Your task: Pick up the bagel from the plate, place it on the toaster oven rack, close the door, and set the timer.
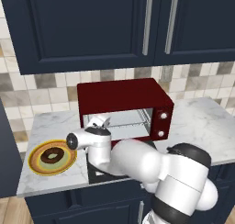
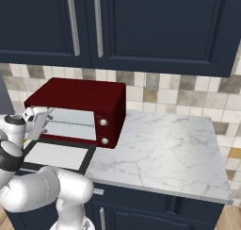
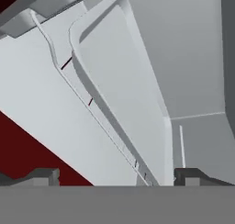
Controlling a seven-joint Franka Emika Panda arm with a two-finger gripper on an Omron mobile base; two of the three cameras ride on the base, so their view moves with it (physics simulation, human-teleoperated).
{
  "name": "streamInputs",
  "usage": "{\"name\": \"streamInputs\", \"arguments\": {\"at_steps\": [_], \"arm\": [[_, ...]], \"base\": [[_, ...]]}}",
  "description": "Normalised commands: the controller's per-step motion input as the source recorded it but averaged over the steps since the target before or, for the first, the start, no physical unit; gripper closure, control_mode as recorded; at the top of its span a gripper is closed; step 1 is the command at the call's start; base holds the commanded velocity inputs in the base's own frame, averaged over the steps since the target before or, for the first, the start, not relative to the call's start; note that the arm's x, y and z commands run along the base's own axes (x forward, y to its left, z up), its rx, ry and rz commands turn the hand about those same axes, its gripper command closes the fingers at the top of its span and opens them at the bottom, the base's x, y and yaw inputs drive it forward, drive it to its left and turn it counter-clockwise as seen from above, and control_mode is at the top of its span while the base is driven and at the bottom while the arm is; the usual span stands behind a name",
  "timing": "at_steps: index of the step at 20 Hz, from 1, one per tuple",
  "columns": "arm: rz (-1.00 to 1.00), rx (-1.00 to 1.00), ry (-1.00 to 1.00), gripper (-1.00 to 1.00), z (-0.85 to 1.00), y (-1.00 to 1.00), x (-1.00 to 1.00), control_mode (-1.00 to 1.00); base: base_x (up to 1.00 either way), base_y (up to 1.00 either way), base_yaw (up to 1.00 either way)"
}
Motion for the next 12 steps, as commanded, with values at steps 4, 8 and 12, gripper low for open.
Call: {"name": "streamInputs", "arguments": {"at_steps": [4,8,12], "arm": [[0.08,-0.07,-0.01,-1.00,-0.22,0.07,0.23,-1.00],[0.04,-0.05,-0.03,-1.00,-0.03,0.13,0.12,-1.00],[0.02,-0.05,0.00,-1.00,-0.09,0.13,0.20,-1.00]], "base": [[0.00,0.00,0.00],[0.00,0.00,0.00],[0.00,0.00,0.00]]}}
